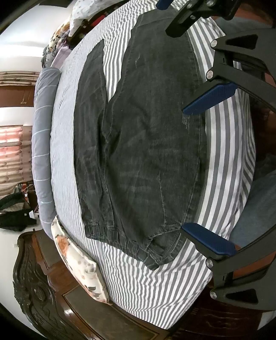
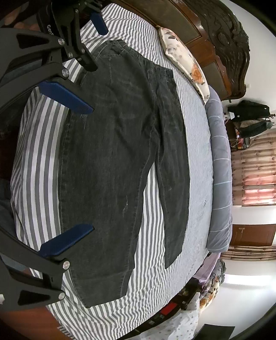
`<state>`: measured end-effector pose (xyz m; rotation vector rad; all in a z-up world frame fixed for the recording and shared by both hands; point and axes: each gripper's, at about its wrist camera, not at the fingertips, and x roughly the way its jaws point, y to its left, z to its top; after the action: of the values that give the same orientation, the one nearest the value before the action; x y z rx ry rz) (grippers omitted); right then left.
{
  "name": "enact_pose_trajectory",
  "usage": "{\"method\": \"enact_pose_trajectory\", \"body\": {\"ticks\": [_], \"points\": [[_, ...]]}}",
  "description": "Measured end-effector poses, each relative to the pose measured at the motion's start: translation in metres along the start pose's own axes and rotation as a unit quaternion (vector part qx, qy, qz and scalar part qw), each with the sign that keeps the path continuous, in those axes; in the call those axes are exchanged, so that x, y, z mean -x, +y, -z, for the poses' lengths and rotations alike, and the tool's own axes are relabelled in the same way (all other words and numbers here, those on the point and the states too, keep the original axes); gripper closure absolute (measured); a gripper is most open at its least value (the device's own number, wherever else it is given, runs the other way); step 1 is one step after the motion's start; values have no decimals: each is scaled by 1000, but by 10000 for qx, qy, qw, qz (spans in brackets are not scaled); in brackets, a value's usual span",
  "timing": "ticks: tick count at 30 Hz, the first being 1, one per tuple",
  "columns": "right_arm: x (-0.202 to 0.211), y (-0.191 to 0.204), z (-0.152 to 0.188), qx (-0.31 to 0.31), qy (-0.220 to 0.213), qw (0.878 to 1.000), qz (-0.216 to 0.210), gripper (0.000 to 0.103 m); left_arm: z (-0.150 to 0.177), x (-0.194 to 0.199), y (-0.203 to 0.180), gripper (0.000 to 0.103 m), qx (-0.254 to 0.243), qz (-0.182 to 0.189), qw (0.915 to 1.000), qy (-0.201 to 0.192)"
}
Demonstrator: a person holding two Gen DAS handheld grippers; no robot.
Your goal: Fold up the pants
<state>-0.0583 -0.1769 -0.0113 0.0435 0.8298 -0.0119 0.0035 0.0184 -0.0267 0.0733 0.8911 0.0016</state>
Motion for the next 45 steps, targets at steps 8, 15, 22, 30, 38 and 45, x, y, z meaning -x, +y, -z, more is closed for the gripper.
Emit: {"method": "enact_pose_trajectory", "body": {"ticks": [8,15,22,30,38,45], "points": [[-4,-2,0,-23,30,10000,27,1,0,-6,-1,3,-65,-36,10000,40],[-15,-6,-2,-56,129,9999,46,1,-4,-20,-3,3,-114,-12,9998,156],[-34,-11,-4,-170,281,9991,-260,1,-17,-36,18,3,-97,157,9998,85],[-66,-14,-19,-325,319,9982,-388,1,-66,-66,91,22,168,-4,9999,6],[-119,-5,-52,-529,-104,9975,-461,1,-125,-121,191,51,938,390,9948,115],[-191,17,-77,-611,-42,9975,-342,1,-155,-179,242,52,1476,1065,9827,351]]}}
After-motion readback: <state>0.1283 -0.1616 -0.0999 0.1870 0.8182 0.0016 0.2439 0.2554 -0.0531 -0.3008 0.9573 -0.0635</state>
